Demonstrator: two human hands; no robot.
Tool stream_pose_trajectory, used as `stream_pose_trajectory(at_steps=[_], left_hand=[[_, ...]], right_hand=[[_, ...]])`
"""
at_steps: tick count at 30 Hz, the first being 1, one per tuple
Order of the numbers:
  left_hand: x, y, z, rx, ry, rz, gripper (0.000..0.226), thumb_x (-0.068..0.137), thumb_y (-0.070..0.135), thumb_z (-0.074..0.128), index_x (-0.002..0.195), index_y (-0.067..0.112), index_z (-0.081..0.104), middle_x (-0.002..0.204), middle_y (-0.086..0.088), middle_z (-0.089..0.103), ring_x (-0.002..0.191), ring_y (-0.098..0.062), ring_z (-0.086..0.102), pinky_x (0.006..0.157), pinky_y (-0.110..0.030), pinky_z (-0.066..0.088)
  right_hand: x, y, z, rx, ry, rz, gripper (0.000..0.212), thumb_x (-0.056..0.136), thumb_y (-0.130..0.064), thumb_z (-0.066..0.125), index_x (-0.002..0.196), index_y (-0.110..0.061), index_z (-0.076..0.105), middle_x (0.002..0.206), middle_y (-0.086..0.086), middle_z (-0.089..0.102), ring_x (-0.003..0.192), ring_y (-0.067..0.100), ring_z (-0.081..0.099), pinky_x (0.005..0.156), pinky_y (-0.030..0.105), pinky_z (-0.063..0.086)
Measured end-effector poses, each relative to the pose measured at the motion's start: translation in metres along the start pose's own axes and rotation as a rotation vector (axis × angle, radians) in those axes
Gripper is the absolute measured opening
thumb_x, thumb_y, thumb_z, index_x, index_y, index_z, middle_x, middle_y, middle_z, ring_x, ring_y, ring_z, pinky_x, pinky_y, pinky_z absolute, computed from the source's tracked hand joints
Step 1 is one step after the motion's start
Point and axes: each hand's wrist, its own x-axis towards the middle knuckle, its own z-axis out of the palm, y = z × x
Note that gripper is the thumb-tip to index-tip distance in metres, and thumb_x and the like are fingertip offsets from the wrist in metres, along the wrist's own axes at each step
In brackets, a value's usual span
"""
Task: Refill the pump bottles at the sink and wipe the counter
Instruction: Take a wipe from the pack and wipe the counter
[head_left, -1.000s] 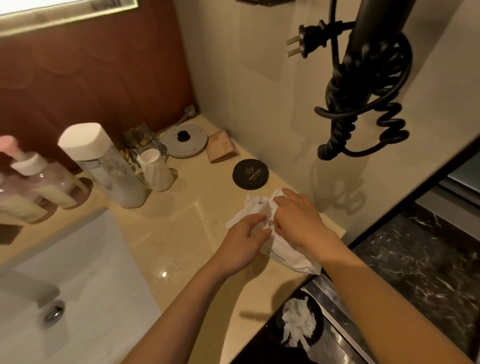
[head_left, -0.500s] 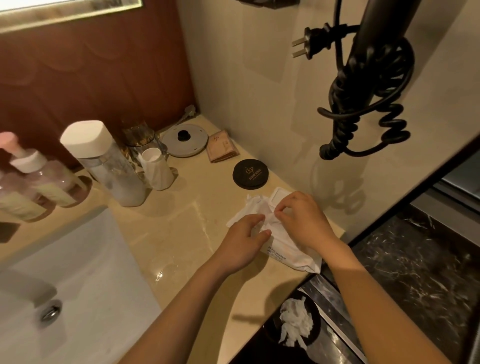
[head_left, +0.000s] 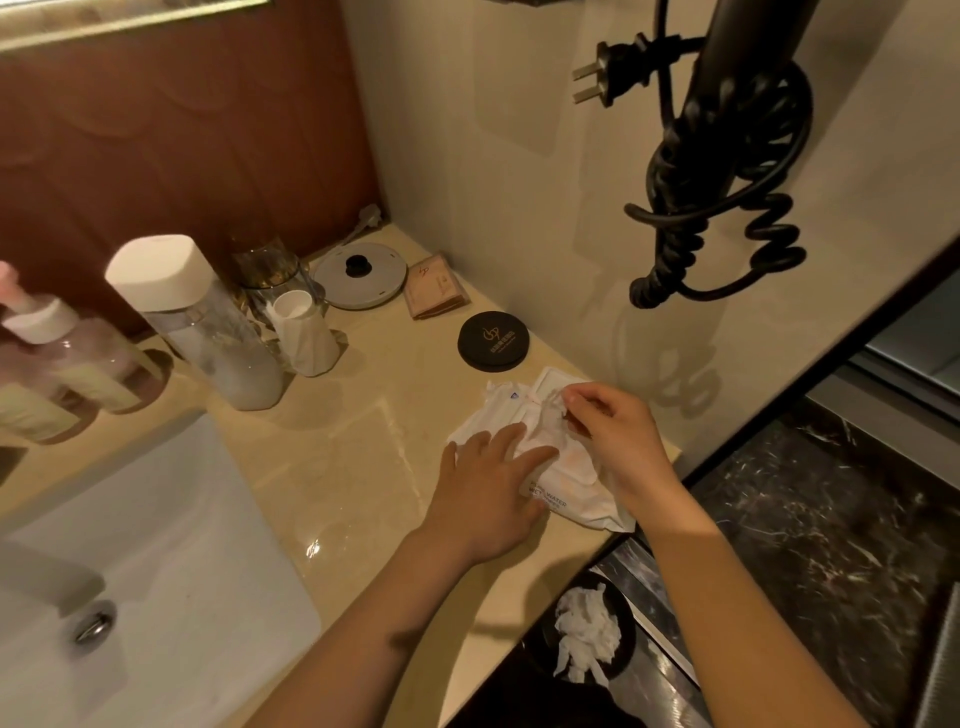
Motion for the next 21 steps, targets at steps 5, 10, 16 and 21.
stream_pose_trajectory(at_steps=[5,10,16,21], left_hand=[[-0.002,0.005,0.001,0.15,-0.005,-0.007,0.06,0.094,0.044,0.042,0.146,0.044,0.013,0.157,0.007,0.001,0.141,-0.027,0.007,0.114,-0.052,0.003],[-0.002,0.006,0.001,0.176,-0.007,-0.015,0.06,0.094,0.043,0.042,0.146,0.044,0.012,0.157,0.007,0.001,0.141,-0.028,0.007,0.113,-0.054,0.004],[-0.004,0.006,0.002,0.186,-0.018,-0.017,0.063,0.094,0.042,0.042,0.147,0.043,0.006,0.157,0.007,-0.003,0.142,-0.028,0.004,0.113,-0.054,0.004],[-0.005,0.006,0.003,0.198,-0.058,-0.016,0.066,0.094,0.042,0.041,0.147,0.041,0.002,0.157,0.007,-0.009,0.143,-0.03,-0.001,0.114,-0.056,0.002]], right_hand=[[-0.004,-0.01,0.0,0.064,0.003,0.009,0.013,0.093,-0.013,0.056,0.087,-0.018,0.066,0.086,0.001,0.065,0.081,0.008,0.061,0.07,0.014,0.051],[-0.009,-0.019,0.001,0.057,0.009,-0.023,0.012,0.093,-0.014,0.056,0.088,-0.019,0.066,0.092,0.005,0.067,0.089,0.013,0.063,0.08,0.02,0.052],[-0.016,-0.026,0.001,0.015,0.013,-0.086,0.011,0.092,-0.014,0.058,0.089,-0.019,0.067,0.09,0.001,0.069,0.09,0.014,0.065,0.083,0.025,0.053],[-0.017,-0.029,0.001,0.019,0.058,-0.135,0.01,0.092,-0.012,0.058,0.091,-0.016,0.067,0.086,-0.003,0.068,0.082,0.004,0.064,0.074,0.014,0.051]])
